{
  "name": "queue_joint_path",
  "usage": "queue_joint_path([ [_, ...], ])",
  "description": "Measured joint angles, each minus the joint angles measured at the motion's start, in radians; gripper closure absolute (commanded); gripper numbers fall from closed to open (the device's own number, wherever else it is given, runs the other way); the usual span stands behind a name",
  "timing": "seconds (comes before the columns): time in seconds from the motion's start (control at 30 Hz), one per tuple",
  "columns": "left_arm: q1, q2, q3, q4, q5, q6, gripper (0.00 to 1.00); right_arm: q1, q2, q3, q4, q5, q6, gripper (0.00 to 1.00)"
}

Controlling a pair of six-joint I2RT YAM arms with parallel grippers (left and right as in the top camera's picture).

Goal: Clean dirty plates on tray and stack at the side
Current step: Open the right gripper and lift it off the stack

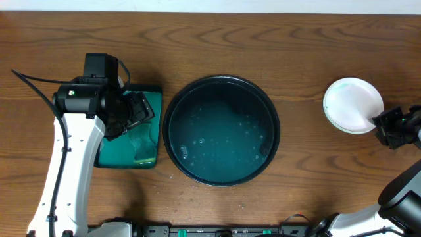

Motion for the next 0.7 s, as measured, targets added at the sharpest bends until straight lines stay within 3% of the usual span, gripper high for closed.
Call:
queue_joint_path([
  [0.4,0.0,0.0,0.0,0.0,0.0,0.0,0.19,0.095,-0.032,0.0,0.086,-0.275,-0.24,0.57],
  [0.7,0.0,0.0,0.0,0.0,0.0,0.0,0.19,0.386,-0.361,0.0,0.06,-0.161,-0.445,0.55],
])
